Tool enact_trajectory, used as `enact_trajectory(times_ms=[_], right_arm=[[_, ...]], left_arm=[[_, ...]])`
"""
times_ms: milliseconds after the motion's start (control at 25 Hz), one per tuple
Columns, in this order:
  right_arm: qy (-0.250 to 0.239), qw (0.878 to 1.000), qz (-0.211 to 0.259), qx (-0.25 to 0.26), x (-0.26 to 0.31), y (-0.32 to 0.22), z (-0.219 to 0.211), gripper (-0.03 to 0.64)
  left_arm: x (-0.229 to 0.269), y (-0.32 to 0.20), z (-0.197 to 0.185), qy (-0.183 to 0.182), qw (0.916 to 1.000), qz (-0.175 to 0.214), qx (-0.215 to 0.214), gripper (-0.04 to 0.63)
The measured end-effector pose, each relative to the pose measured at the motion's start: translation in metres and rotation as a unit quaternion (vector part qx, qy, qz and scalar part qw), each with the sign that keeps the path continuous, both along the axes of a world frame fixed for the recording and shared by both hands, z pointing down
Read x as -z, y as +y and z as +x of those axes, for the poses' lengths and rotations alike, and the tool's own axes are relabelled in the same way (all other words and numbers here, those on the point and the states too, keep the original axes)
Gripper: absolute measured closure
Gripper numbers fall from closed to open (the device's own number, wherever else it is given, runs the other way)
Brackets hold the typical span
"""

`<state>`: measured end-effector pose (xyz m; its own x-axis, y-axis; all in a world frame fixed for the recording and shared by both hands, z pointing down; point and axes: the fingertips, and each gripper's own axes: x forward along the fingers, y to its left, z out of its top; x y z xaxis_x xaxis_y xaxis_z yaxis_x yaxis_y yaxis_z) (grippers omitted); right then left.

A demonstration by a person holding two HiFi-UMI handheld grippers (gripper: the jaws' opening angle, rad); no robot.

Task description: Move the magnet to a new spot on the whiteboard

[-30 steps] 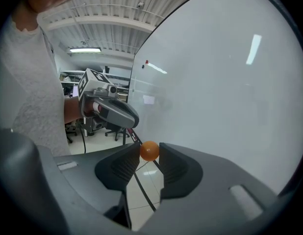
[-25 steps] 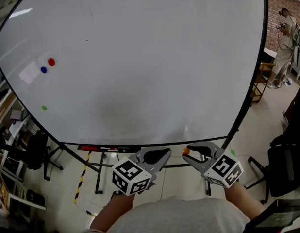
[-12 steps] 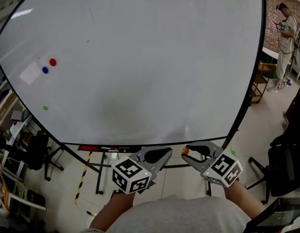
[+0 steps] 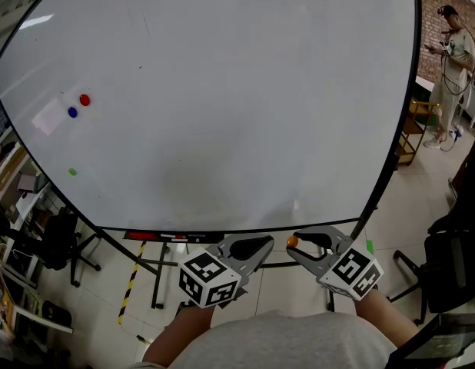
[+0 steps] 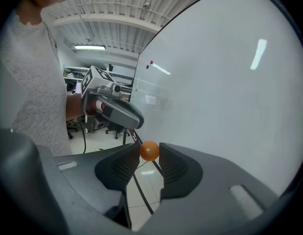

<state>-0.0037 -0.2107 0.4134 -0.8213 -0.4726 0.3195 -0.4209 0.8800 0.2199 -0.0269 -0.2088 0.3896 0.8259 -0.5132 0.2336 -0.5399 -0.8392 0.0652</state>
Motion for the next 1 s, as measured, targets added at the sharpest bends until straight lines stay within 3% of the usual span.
enact_trajectory(times_ms=[360, 520, 800, 1000], right_arm=[[0.021, 0.999, 0.048, -0.013, 0.012, -0.007, 0.003, 0.489], [0.047, 0.994, 0.098, -0.034, 0.024, -0.017, 0.008, 0.489], [0.091, 0.976, 0.192, -0.054, 0.061, -0.037, 0.006, 0.489], [0.143, 0.947, 0.278, -0.073, 0.096, -0.058, 0.005, 0.489]], left_arm=[[-0.001, 0.001, 0.001, -0.002, 1.0, -0.001, -0.001, 0.611], [-0.002, 0.002, 0.001, -0.002, 1.0, -0.002, -0.002, 0.611], [-0.004, 0.001, 0.0, -0.002, 1.0, -0.005, -0.005, 0.611], [-0.006, -0.001, -0.002, -0.002, 1.0, -0.007, -0.005, 0.611]])
